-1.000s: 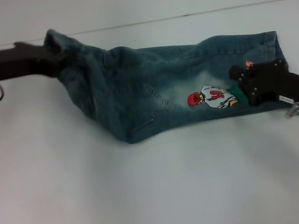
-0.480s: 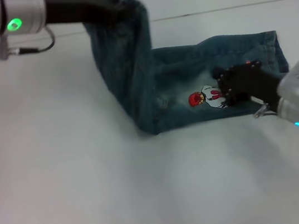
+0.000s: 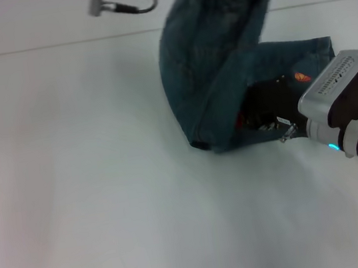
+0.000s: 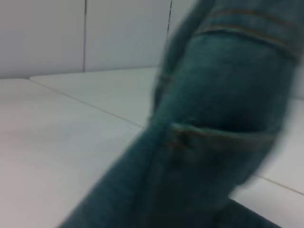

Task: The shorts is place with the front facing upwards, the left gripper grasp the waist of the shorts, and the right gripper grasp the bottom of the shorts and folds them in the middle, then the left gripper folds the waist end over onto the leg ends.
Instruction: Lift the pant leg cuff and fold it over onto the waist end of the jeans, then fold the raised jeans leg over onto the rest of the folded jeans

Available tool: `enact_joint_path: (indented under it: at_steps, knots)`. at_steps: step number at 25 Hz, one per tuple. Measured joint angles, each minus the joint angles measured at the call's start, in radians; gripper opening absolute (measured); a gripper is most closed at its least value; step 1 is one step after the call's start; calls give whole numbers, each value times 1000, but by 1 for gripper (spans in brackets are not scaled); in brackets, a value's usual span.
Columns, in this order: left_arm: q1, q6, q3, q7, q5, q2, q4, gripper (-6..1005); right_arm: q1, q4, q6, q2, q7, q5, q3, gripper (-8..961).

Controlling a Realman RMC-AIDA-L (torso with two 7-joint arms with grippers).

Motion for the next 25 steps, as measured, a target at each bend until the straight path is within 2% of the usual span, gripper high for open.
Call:
enact_joint_path:
  at_steps: [3, 6, 9, 14, 18, 25]
  knots:
    - [-35, -61, 86, -36, -23, -2, -32, 45, 11, 9, 1, 0, -1, -4, -8, 23]
    - [-52, -93, 125, -44, -43, -2, -51, 45, 18, 20, -4, 0, -4, -5, -12, 27]
    - [-77, -173, 203, -45, -80, -3, -100, 45, 19, 26, -4, 0, -7, -6, -12, 31]
    - [-84, -229, 254, -45, -87, -4, -121, 42, 4, 29, -17, -3, -3, -6, -11, 38]
    - [-78, -259, 261, -40, -87, -3, -127, 43, -54, 20, -76, -12, 0, -6, -12, 43]
    - [-64, -312, 308, -22, -94, -6, -143, 46, -258, -146, -287, -22, 64, -50, -65, 52]
